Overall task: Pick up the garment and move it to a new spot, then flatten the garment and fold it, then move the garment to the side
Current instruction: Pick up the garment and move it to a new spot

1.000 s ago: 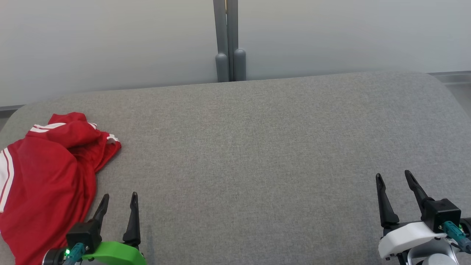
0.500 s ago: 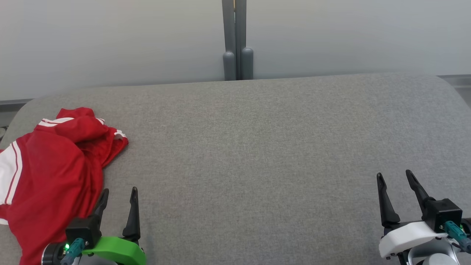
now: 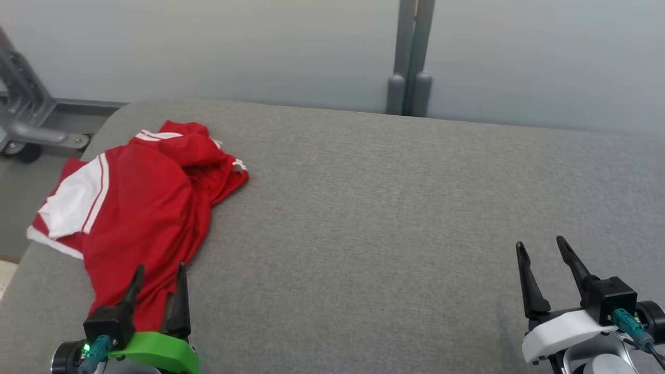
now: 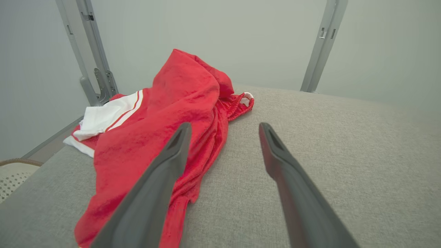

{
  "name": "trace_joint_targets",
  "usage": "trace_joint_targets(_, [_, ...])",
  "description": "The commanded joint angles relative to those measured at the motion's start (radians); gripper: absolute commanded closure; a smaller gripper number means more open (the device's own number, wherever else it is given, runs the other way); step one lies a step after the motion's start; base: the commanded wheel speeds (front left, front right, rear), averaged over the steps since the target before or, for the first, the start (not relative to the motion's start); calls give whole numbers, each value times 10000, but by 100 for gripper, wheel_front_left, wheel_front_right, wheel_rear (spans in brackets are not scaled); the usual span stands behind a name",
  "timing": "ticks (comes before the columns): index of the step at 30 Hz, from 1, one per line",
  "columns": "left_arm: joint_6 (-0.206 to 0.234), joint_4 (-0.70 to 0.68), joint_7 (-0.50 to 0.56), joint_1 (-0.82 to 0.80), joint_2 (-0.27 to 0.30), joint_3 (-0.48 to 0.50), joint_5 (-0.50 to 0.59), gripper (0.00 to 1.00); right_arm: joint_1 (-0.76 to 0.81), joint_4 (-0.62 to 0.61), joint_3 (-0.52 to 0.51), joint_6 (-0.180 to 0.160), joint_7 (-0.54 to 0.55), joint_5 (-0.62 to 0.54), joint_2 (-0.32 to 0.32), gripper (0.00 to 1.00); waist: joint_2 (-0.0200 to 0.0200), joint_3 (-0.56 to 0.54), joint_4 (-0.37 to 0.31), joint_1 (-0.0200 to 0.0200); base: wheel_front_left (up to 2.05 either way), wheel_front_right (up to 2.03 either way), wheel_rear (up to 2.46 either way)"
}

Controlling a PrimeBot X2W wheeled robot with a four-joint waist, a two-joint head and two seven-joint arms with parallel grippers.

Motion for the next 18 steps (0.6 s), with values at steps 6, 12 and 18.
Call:
trace_joint_targets(6, [-12,11,-4,195,36,326,66,0,-200,120,310,-3,-35,47,25,0,0,-116,2121,0,0,0,0])
trace_joint_targets(12, [18,-164,-4,395,21,750,75,0,-473,248,676,-4,-35,99,106,0,0,-115,2829,0,0,0,0])
trace_joint_targets(18, [14,-418,-2,452,-69,1065,135,0,-813,491,1122,-4,-35,155,55,0,0,3,2908,0,0,0,0])
